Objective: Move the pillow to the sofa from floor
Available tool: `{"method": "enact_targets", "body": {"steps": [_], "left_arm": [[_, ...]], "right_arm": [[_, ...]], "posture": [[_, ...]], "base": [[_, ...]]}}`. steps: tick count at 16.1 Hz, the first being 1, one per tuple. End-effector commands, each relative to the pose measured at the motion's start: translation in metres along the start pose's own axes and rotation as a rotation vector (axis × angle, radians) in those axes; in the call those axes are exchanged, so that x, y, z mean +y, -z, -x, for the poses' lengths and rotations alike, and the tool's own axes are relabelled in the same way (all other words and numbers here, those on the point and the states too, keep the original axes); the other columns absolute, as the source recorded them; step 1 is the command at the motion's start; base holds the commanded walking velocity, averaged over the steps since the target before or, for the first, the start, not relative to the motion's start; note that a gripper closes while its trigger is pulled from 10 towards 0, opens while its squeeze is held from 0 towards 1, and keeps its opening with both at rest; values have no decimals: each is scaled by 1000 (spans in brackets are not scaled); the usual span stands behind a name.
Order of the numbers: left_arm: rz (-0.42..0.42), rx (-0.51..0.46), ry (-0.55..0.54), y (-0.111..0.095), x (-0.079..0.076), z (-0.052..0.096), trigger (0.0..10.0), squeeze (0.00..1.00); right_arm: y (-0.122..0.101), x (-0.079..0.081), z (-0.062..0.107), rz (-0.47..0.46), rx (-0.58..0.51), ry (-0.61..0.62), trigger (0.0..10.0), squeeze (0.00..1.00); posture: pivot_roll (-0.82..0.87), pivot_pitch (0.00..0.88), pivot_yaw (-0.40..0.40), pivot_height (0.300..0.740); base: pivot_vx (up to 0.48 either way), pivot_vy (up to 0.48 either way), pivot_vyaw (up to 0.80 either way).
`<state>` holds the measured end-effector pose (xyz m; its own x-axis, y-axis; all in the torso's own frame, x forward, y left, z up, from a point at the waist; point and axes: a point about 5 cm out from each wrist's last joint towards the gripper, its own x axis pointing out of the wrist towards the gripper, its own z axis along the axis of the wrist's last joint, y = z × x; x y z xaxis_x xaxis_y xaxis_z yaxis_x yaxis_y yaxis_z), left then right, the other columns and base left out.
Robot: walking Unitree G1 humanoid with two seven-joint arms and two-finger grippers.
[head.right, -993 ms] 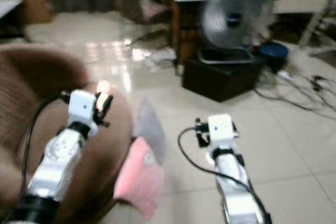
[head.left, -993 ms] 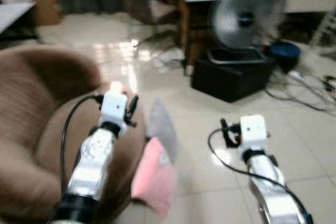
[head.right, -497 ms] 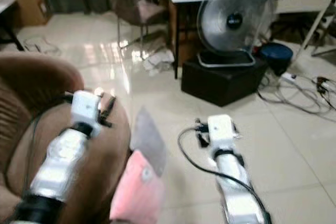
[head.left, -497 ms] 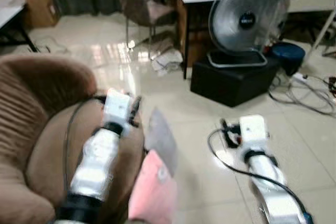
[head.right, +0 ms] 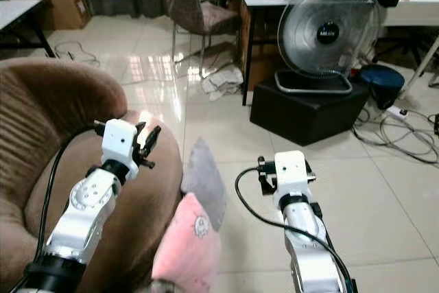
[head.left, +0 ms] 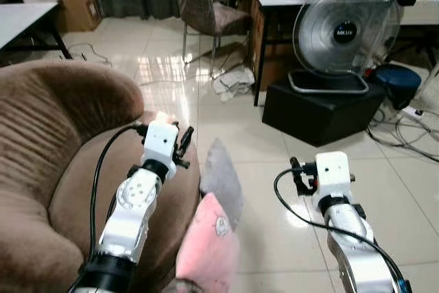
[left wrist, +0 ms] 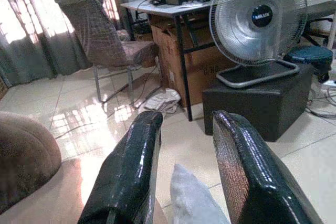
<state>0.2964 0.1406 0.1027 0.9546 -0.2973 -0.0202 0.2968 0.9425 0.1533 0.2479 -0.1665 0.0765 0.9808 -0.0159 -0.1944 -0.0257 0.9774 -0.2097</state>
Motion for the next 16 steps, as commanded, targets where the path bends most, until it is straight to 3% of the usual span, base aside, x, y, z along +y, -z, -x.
{"method": "enact_targets", "body": {"steps": [1,7,13,16], "left_arm": [[-4,10,8,1,0,1,10000,0],[-9,15,19,1,-1,2,10000,0],[-29,-3,37,-2,-1,1,10000,0],[-28,-1,37,-1,0,0,10000,0]], "right_arm": [[-2,-1,0,-5,-6,-2,10000,0],[-2,0,1,-4,-10,-5,10000,0],[-1,0,2,-25,0,1,10000,0],[-1,0,1,-32,3,3,10000,0]], "posture": [[-74,0,31,650],[-75,0,34,600],[-74,0,37,600],[-74,0,38,600]], "base": [[0,0,0],[0,0,0],[41,0,0],[274,0,-710]]}}
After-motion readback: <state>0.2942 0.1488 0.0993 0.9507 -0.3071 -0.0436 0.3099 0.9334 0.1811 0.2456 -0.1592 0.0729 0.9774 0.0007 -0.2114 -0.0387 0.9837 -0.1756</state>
